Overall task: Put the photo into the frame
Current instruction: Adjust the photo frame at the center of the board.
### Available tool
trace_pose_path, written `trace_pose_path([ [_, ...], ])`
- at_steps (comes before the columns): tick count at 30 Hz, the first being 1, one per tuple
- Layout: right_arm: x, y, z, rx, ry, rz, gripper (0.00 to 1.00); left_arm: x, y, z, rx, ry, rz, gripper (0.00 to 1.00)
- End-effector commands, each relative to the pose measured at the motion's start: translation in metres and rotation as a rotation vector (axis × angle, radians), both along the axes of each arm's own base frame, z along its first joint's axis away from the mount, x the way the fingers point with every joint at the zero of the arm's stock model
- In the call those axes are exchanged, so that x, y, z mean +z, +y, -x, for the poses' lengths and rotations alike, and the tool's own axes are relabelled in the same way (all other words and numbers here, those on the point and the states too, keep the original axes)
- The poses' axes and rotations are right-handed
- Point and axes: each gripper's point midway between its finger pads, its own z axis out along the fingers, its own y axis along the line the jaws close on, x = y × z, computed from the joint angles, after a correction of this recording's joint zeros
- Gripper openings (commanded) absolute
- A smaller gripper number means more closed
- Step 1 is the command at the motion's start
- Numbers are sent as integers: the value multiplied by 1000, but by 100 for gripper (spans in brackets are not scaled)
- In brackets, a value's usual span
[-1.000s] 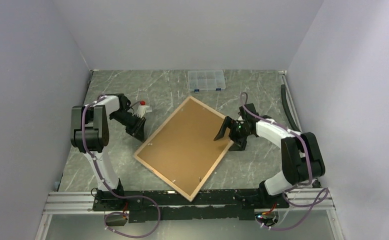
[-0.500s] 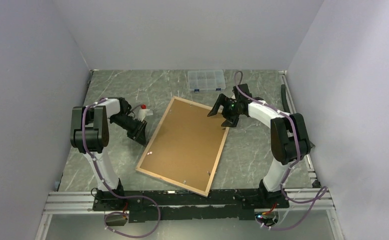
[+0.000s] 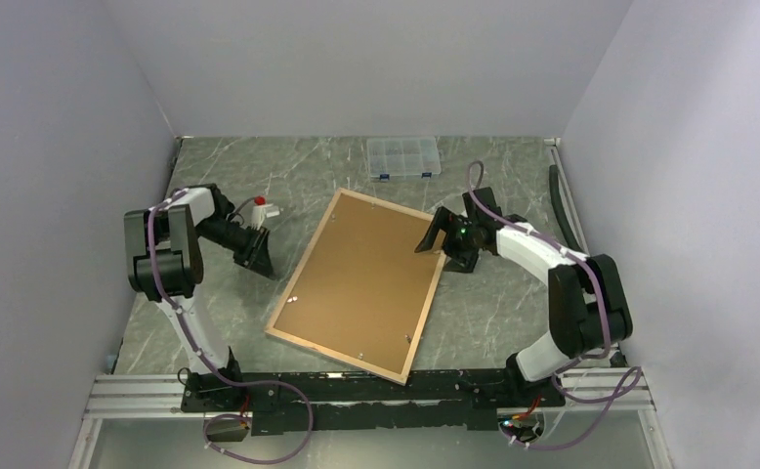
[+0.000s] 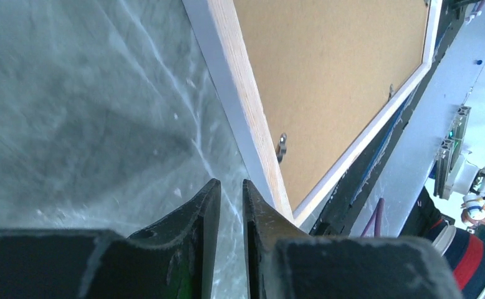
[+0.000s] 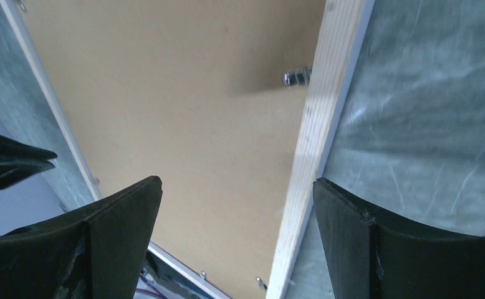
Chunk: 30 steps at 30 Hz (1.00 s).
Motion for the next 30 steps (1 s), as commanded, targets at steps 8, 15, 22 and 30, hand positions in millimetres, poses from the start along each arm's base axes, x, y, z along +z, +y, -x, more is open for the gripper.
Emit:
trace_pose_path([
  [8,-11,18,3,29,1,-86,94,-17,12,25,-17,-23,-74,26],
  [15,6,44,-56,52,-54,-146,92,-21,13,24,-5,-17,-95,25],
  [22,31,43,-102,23,-124,-96,92,-18,-2,20,-16,-15,-74,25],
  [30,65,54,-63,13,-201,-58,92,-3,-28,22,-59,-33,-39,24],
])
